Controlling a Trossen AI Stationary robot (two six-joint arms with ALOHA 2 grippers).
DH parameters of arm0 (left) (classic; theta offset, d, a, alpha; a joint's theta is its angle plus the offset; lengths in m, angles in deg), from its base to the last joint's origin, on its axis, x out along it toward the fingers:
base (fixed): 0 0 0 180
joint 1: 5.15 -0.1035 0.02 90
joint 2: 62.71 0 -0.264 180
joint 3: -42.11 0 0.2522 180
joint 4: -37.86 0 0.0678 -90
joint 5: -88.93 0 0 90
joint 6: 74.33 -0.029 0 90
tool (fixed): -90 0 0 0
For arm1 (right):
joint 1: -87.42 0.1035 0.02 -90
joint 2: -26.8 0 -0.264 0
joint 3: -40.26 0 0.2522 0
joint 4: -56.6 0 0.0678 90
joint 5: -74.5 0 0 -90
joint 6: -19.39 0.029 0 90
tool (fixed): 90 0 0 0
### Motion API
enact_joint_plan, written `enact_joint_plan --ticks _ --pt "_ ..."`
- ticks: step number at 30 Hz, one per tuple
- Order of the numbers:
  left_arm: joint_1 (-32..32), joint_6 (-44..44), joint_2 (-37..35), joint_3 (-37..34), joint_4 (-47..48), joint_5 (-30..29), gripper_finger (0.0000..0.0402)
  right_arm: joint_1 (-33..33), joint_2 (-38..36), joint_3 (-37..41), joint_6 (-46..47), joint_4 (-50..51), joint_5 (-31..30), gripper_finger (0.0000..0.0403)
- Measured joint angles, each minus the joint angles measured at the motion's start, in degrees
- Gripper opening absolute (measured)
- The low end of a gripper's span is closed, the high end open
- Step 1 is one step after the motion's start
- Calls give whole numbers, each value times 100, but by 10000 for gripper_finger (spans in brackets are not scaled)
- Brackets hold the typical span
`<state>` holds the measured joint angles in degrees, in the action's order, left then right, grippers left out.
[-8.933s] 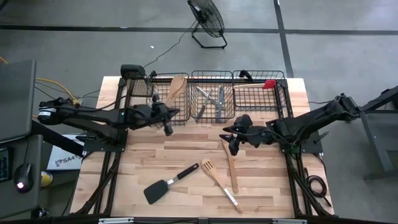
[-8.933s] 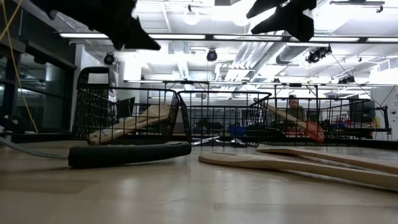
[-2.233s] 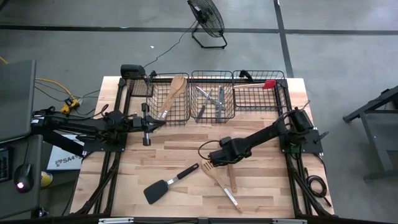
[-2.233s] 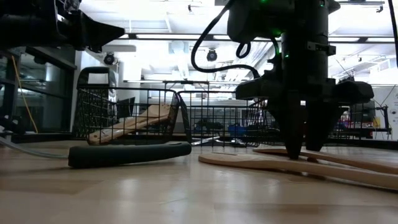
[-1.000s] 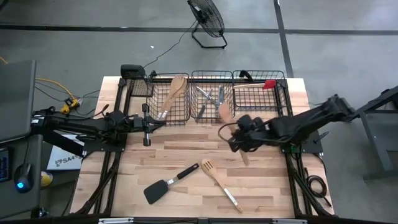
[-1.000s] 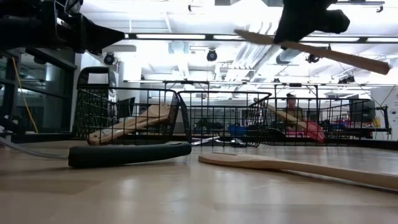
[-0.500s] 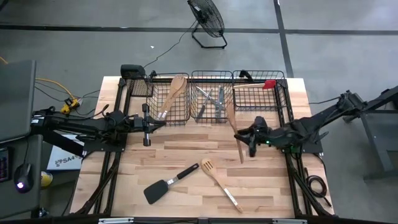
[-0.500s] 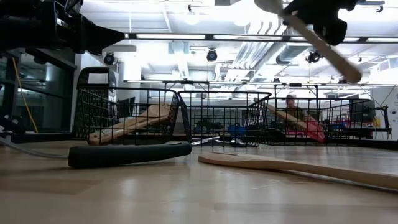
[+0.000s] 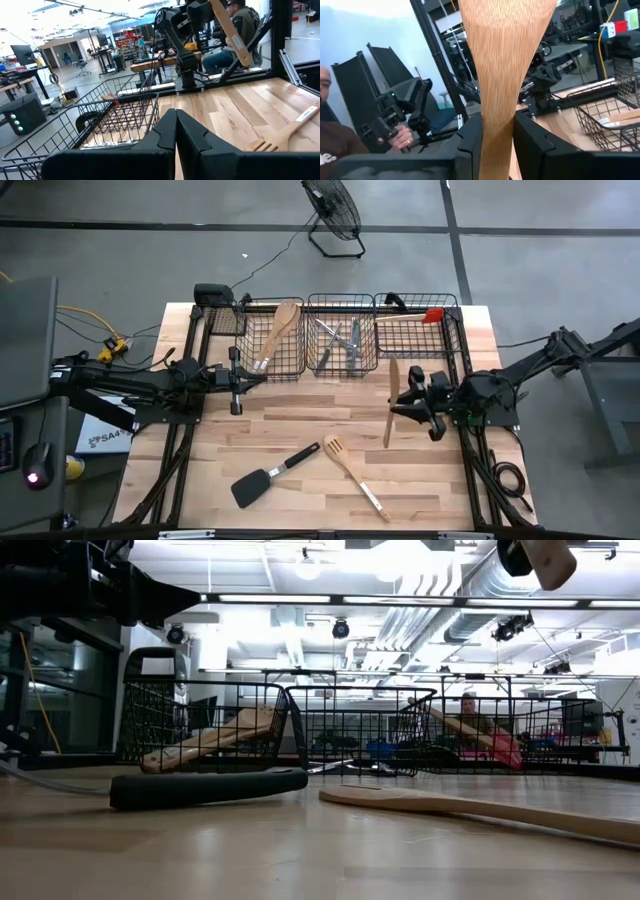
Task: Pick & Place Kitchen Items
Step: Put the wooden serving spoon into the left wire basket
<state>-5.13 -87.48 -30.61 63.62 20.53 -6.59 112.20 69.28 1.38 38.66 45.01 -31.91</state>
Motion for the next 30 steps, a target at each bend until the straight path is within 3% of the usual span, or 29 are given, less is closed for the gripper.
enact_joint_plan --ticks 30 --pt "1 -4 2 -2 72 0 1 -2 4 -7 -202 -108 133 79"
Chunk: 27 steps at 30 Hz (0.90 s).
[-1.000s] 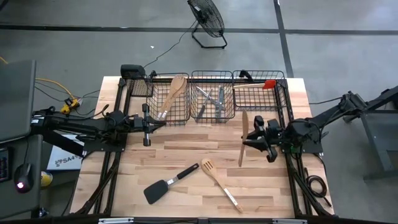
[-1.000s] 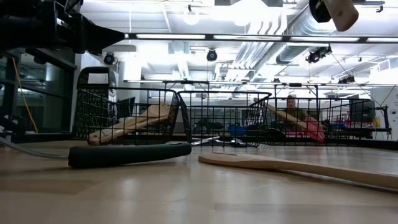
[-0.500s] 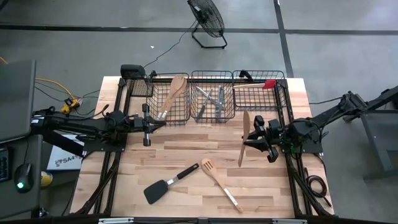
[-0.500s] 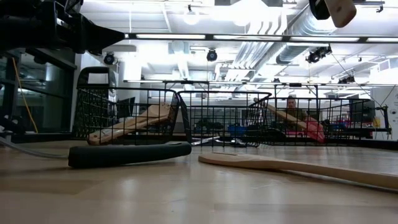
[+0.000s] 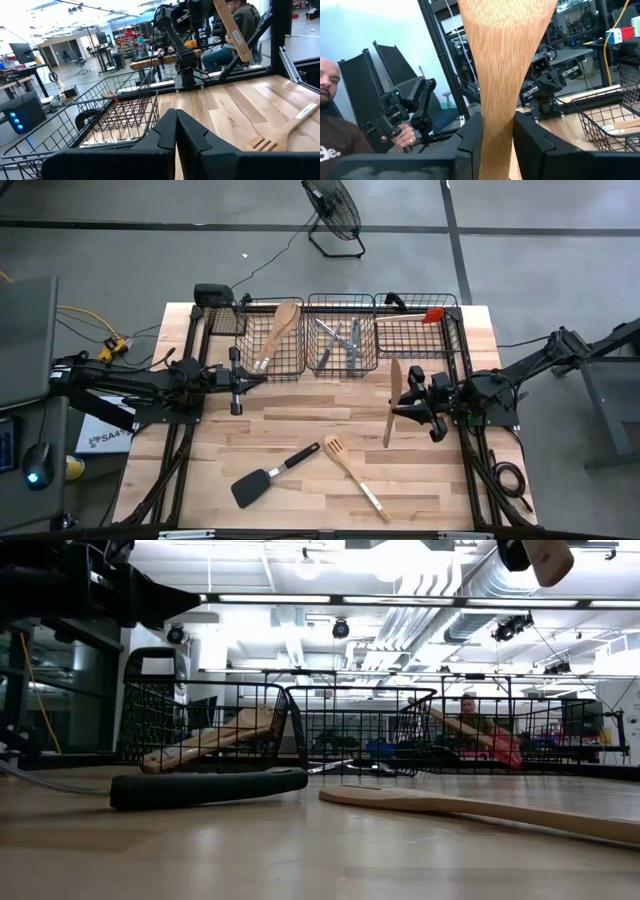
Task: Pick & Place Kitchen Items
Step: Put the wooden serving spoon into the left wire basket
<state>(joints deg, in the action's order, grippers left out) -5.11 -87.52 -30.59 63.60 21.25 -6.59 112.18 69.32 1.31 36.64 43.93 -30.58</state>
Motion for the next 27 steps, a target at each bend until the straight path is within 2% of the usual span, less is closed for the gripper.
enact_joint_plan --ticks 5,13,27 --pt "-1 0 -1 0 4 0 1 -2 0 0 -13 -1 107 79" --pt "-2 0 -2 0 15 -2 1 0 0 0 -105 -297 1116 79" --pt "-2 0 0 0 37 -2 1 -2 0 0 -69 -296 1102 79"
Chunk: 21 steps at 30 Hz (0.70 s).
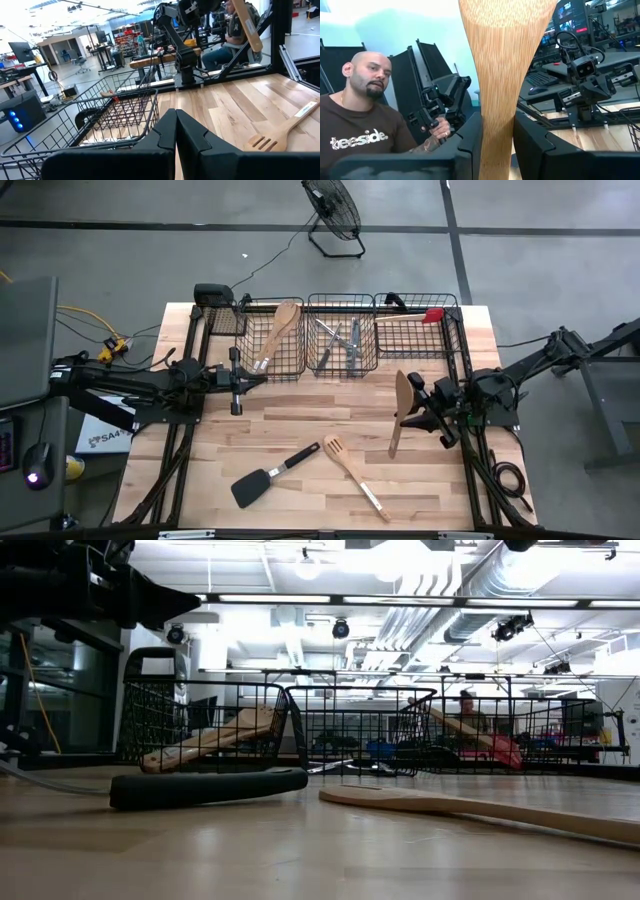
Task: Pick & Place Kitchen Items
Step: Put the wooden serving spoon into the left wire basket
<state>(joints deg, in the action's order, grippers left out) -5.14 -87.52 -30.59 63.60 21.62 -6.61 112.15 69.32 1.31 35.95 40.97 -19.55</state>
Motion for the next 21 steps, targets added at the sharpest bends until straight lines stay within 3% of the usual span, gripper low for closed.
enact_joint_plan --ticks 13,21 --pt "2 -31 0 0 15 2 1 -215 104 0 304 73 -652 79" --pt "2 62 -2 0 -60 26 1 -667 765 -2 507 -43 -1110 79"
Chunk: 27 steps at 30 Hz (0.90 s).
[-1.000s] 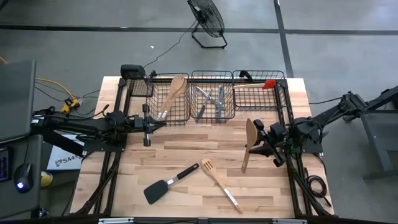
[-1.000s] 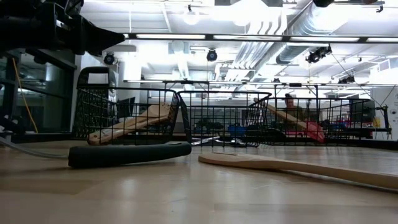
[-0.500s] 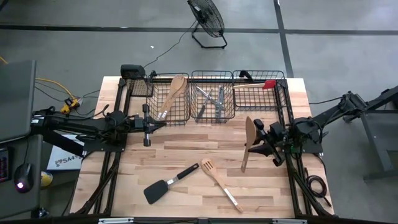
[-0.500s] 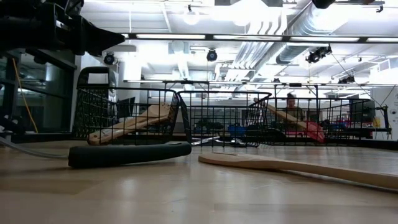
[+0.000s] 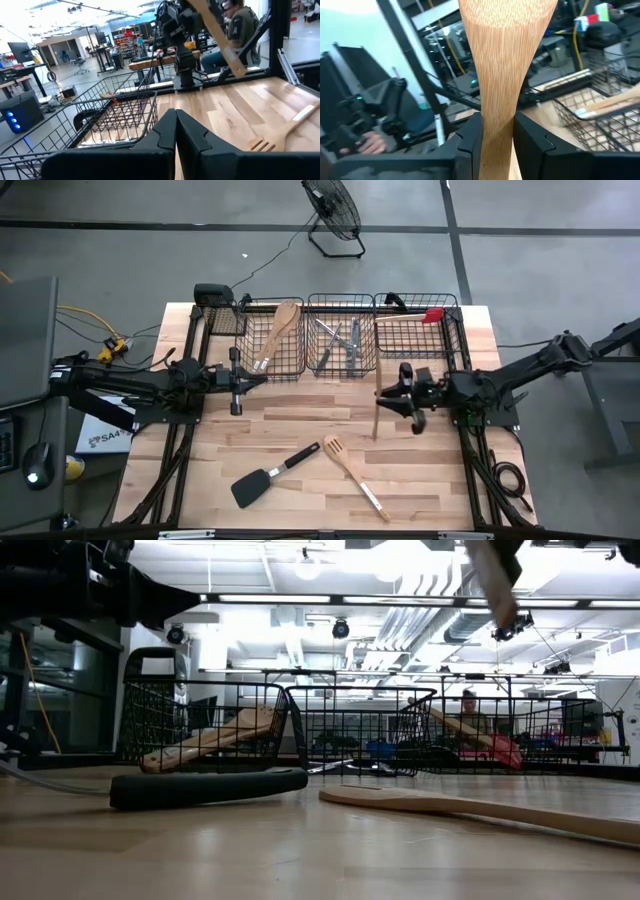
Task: Pick & Place Kitchen Items
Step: Put the wooden serving spoon into the left wire basket
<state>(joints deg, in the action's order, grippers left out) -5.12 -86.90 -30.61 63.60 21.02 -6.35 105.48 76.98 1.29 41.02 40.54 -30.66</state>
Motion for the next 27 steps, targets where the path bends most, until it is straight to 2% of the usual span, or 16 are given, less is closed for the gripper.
enact_joint_plan --ticks 4,11,15,17,23,27 --pt "-2 251 2 0 -179 110 22 -172 383 0 -17 -369 -39 79" --pt "0 1131 178 0 -537 343 118 -405 925 0 -344 -1055 -144 79" --pt "0 1479 560 18 -915 343 155 -562 1286 0 -496 -1720 -146 79" --pt "0 1557 820 143 -1043 341 163 -651 1511 0 -519 -2122 -155 79" --pt "0 1583 1768 827 -1026 323 166 -841 2175 0 -260 -2993 -768 79" --pt "0 1291 2417 1301 -972 275 166 -888 2495 0 104 -3348 -1560 79"
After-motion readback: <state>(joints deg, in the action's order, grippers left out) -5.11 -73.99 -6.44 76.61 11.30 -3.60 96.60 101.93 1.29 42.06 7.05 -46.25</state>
